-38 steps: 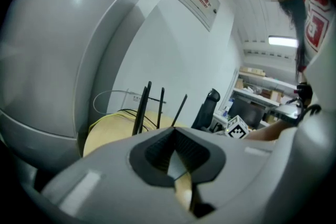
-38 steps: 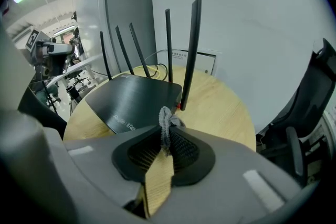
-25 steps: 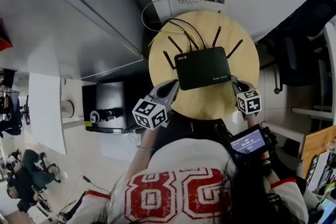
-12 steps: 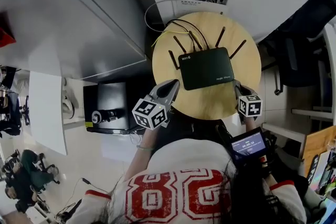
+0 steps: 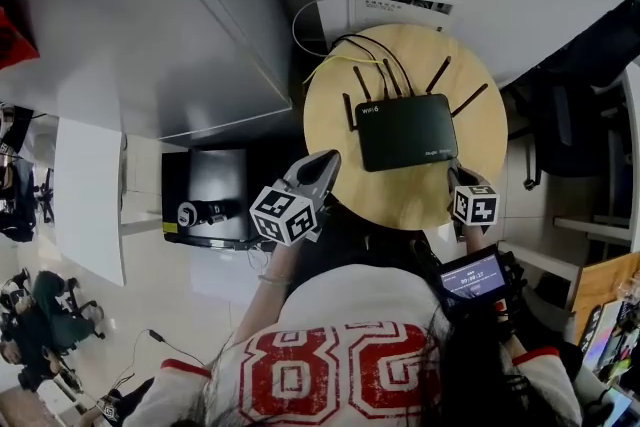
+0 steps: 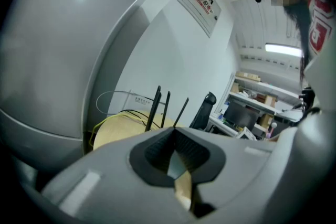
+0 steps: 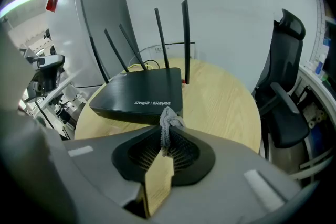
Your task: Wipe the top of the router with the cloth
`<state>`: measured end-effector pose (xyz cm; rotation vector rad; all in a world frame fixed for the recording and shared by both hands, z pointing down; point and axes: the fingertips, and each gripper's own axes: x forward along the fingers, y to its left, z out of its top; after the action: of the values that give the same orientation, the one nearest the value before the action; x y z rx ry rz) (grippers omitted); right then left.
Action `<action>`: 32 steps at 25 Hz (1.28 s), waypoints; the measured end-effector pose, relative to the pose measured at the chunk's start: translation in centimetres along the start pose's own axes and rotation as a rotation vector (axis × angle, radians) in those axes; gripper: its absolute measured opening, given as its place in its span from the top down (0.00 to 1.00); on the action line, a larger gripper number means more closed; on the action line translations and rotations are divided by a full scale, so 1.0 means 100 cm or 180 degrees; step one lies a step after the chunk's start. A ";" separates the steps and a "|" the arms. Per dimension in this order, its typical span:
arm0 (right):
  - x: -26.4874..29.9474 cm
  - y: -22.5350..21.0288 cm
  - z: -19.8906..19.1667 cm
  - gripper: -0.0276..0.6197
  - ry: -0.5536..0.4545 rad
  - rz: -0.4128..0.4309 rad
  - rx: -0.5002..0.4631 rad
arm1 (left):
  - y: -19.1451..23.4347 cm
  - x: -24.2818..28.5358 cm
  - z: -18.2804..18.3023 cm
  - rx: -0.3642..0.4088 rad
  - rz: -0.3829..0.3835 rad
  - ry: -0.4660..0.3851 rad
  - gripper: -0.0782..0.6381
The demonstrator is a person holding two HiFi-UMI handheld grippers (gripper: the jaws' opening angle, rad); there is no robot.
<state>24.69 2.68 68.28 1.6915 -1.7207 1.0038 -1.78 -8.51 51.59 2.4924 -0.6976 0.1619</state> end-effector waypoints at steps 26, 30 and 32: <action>0.034 0.205 -0.002 0.89 0.0235 0.1158 -0.0886 | 0.026 -0.060 0.002 -0.0011 0.0149 -0.0098 0.89; 0.035 0.219 -0.002 0.89 0.0199 0.1243 -0.0940 | 0.031 -0.069 0.001 -0.0025 0.0214 -0.0128 0.89; 0.034 0.223 -0.002 0.89 0.0203 0.1264 -0.0977 | 0.033 -0.072 0.001 -0.0036 0.0230 -0.0143 0.89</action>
<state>2.34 -0.49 67.85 1.1410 -2.0921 0.8877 -9.69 -7.70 51.29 2.4681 -0.8056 0.1283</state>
